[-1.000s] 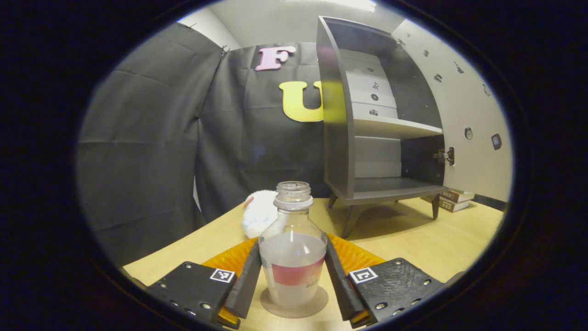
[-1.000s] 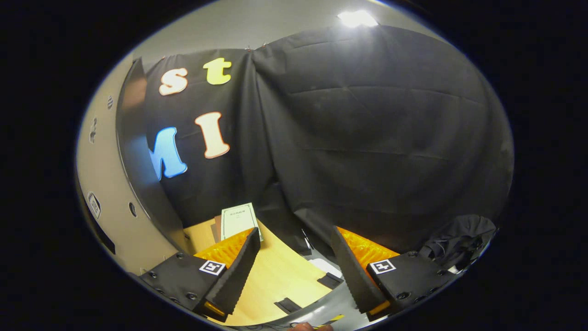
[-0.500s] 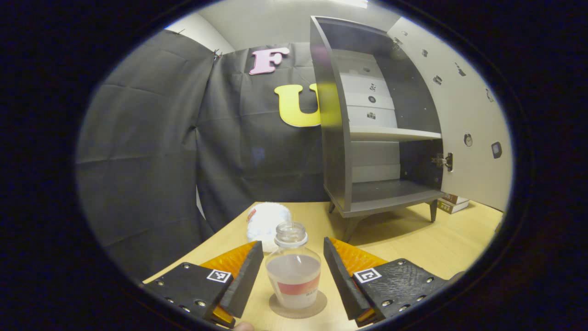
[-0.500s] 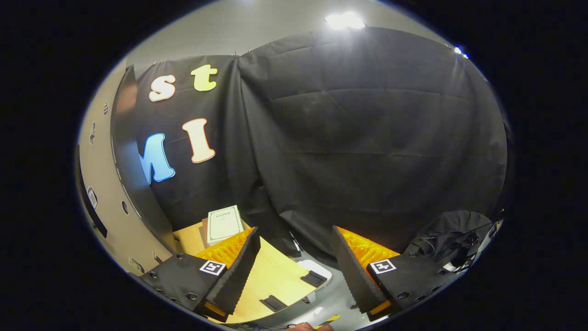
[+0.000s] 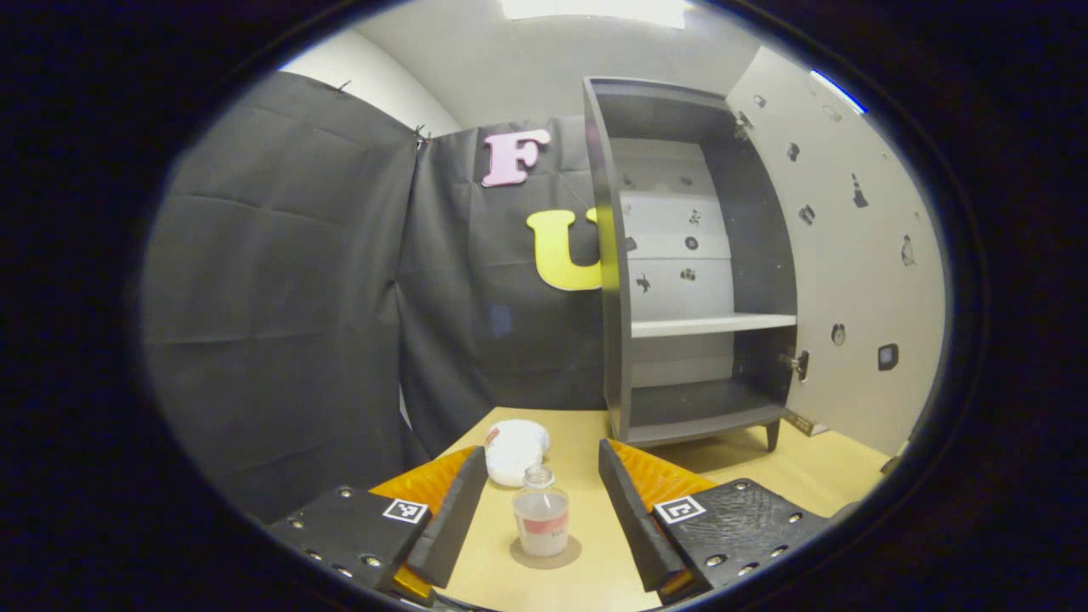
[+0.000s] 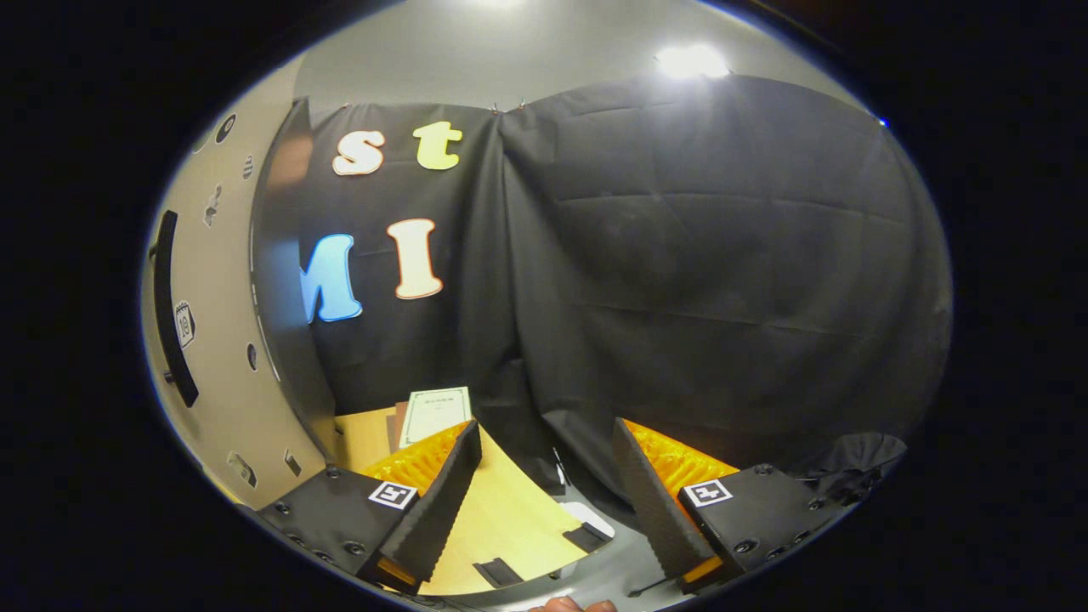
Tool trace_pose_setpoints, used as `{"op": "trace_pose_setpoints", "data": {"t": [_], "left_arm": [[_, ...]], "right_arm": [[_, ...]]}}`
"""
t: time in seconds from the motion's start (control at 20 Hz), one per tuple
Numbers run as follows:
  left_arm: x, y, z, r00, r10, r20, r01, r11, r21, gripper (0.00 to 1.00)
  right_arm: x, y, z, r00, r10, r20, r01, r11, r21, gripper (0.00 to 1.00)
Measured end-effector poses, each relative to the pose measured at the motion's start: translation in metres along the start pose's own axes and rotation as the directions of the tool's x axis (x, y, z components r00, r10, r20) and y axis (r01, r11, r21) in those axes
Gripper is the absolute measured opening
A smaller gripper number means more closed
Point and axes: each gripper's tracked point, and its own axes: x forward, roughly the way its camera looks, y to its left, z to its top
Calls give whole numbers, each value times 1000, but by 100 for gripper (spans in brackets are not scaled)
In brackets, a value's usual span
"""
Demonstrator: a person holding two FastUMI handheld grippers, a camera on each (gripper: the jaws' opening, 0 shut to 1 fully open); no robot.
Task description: Open the cabinet door with the right hand, grasp the bottle in the cabinet with the left hand and place it on the coaster, then close the cabinet door with the right hand.
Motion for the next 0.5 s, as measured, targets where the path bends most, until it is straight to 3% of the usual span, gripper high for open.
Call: {"op": "trace_pose_setpoints", "data": {"t": [0.25, 0.5], "left_arm": [[-21, -35, 72, 998, -5, 69, 7, 1000, -25, 80], [-31, -72, 115, 991, -34, 130, 39, 999, -34, 81]], "right_arm": [[7, 36, 30, 988, 144, 58, -144, 990, -4, 93], [3, 72, 61, 950, 292, 110, -295, 955, 10, 98]]}}
